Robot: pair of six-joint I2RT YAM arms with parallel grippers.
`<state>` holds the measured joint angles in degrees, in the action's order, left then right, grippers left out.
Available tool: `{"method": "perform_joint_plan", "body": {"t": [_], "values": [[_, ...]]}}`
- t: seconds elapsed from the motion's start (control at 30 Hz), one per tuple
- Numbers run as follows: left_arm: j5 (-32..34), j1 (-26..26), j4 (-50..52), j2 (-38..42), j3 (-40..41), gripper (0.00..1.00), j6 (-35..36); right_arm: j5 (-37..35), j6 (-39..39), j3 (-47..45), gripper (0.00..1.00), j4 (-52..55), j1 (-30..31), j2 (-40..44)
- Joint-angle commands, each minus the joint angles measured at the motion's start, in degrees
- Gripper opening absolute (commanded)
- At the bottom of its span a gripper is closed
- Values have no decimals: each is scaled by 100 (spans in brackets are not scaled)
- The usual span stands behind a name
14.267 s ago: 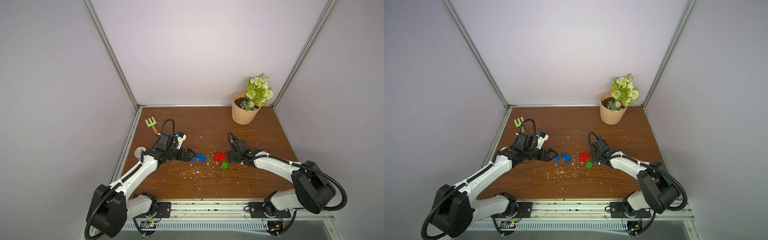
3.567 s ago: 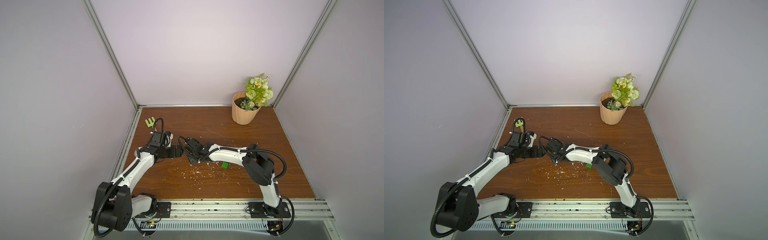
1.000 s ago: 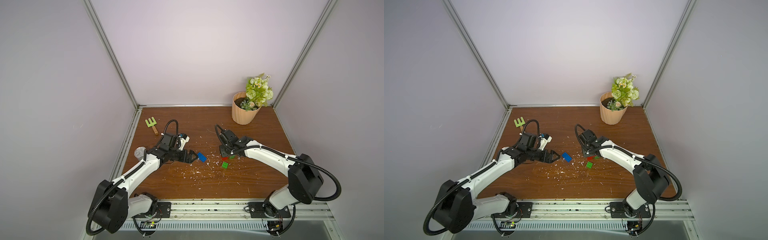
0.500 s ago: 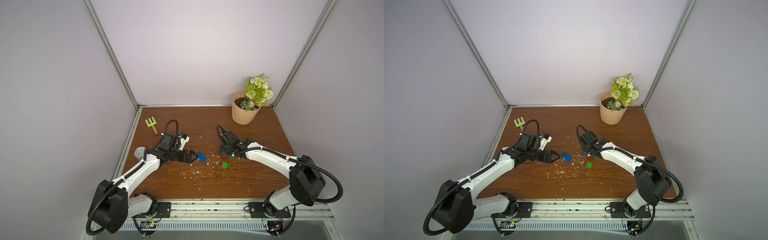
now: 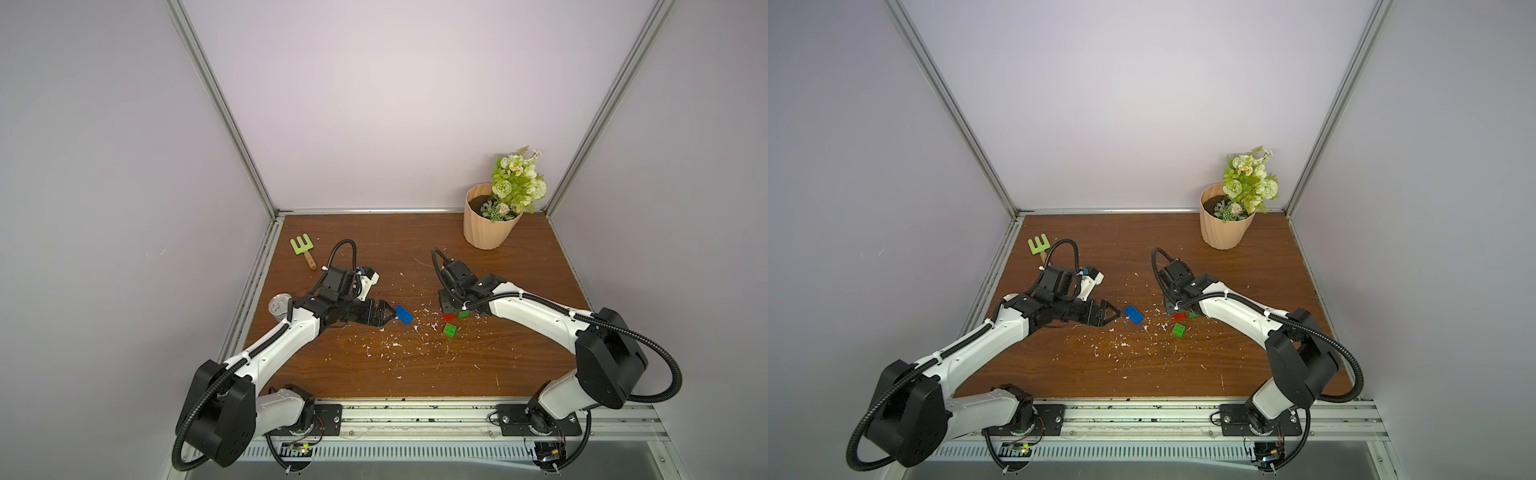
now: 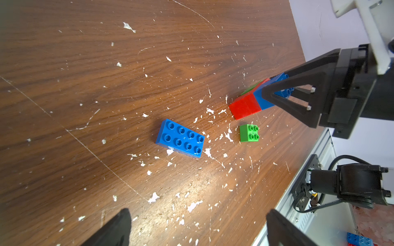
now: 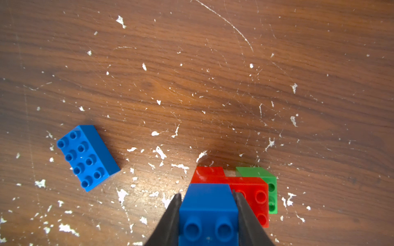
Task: Assemble a giraffe with lego
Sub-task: Assemble the lego brick with the lego brick.
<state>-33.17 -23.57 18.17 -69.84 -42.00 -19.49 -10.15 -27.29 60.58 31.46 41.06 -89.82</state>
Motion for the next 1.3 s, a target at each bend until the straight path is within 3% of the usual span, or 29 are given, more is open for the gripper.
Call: {"method": "perform_joint_plan", "body": {"t": [0.0, 0.23, 0.47, 1.1, 1.27], "values": [[34, -42, 90, 83, 23, 100, 42, 518, 76, -520, 27, 766, -7, -593], [34, -42, 83, 68, 25, 100, 33, 464, -55, -724, 28, 655, -1, -416], [37, -45, 89, 29, 25, 100, 35, 275, -184, -662, 41, 442, -2, -77], [67, -51, 107, -7, 23, 99, 42, -45, -23, -82, 57, 196, -10, 313], [79, -51, 108, 17, 28, 100, 41, -188, 99, 24, 65, 131, -19, 460]]}}
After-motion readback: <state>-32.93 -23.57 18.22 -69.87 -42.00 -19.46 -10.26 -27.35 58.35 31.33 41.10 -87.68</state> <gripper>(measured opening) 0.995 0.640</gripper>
